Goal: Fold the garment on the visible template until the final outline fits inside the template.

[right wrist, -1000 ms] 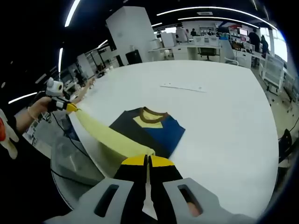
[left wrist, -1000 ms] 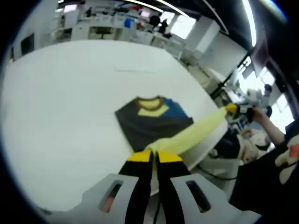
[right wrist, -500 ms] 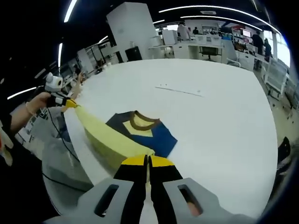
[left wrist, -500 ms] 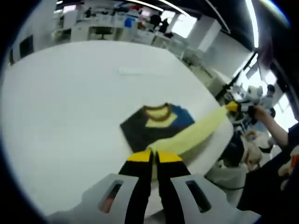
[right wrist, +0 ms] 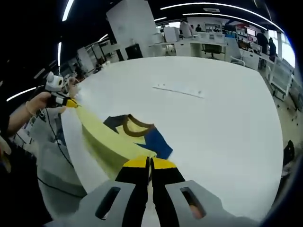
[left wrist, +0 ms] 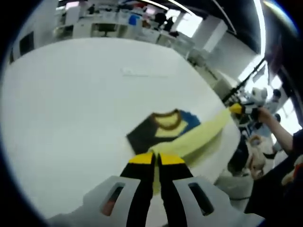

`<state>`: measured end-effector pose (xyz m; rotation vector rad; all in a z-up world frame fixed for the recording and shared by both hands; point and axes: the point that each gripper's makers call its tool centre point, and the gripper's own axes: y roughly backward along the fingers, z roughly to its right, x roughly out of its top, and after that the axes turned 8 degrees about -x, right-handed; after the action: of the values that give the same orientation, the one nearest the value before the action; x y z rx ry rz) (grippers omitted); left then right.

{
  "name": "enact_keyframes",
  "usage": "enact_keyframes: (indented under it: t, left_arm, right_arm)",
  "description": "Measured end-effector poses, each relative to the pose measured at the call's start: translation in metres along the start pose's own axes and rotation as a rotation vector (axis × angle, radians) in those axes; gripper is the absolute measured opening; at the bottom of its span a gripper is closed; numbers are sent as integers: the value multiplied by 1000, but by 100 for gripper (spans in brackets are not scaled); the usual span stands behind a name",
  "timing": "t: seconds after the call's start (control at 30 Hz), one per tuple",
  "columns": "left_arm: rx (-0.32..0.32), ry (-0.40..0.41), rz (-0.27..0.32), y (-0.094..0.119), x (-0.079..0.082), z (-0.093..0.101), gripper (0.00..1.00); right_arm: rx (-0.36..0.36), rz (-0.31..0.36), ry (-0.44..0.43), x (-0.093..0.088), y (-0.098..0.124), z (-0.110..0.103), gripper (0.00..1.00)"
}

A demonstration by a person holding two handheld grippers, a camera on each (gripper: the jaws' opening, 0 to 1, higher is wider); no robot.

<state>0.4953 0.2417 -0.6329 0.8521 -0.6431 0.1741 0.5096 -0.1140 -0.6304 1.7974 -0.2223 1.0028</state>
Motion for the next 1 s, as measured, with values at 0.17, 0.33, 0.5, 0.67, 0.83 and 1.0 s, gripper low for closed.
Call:
enact_keyframes:
  t: [0.17, 0.33, 0.5, 0.67, 0.83, 1.0]
  left_arm:
    - [-1, 16, -11, -11, 3, -11, 0]
    - [0, 26, -20, -18, 5, -20, 0]
    - [4, 34, -26, -24, 8, -25, 0]
    - [6, 30, -33, -30, 12, -31, 0]
    - [11, 39, -42, -40, 13, -40, 0]
    - [19, 41, -62, -51, 10, -49, 0]
  right_arm:
    - [-1, -15, -7, -1, -10, 5, 2]
    - [0, -22, -17, 0, -20, 10, 2]
    - [0, -31, -25, 2, -29, 14, 2]
    - [0, -36, -39, 3, -37, 19, 2]
    - [1, -48, -46, 2, -48, 25, 2]
    - [-1, -66, -53, -2, -61, 29, 2]
